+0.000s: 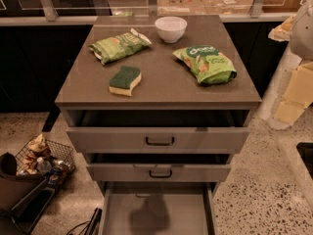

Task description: Place green jalapeno chip bag into bottom drawer

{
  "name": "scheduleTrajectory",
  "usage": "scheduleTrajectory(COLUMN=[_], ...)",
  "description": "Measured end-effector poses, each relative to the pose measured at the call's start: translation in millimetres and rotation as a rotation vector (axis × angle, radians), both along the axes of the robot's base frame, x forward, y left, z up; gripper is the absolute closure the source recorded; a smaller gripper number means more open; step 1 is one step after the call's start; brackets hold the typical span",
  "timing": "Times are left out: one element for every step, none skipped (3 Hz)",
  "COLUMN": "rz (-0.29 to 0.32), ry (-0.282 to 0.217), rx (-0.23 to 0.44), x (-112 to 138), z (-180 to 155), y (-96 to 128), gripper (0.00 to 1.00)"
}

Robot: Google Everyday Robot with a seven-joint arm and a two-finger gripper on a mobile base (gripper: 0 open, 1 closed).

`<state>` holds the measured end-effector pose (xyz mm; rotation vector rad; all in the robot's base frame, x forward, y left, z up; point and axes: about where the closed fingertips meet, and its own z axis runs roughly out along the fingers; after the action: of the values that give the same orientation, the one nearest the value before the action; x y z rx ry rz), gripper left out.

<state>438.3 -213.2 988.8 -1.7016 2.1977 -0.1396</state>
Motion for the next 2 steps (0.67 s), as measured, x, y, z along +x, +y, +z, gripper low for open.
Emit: scheduleTrajectory(rz=[0.0, -0.036], ry=[-0.001, -0.065], rx=[0.0, 0.032], x=[0, 20], z=[0, 8], y=[0, -4], gripper=[0.0, 0.0])
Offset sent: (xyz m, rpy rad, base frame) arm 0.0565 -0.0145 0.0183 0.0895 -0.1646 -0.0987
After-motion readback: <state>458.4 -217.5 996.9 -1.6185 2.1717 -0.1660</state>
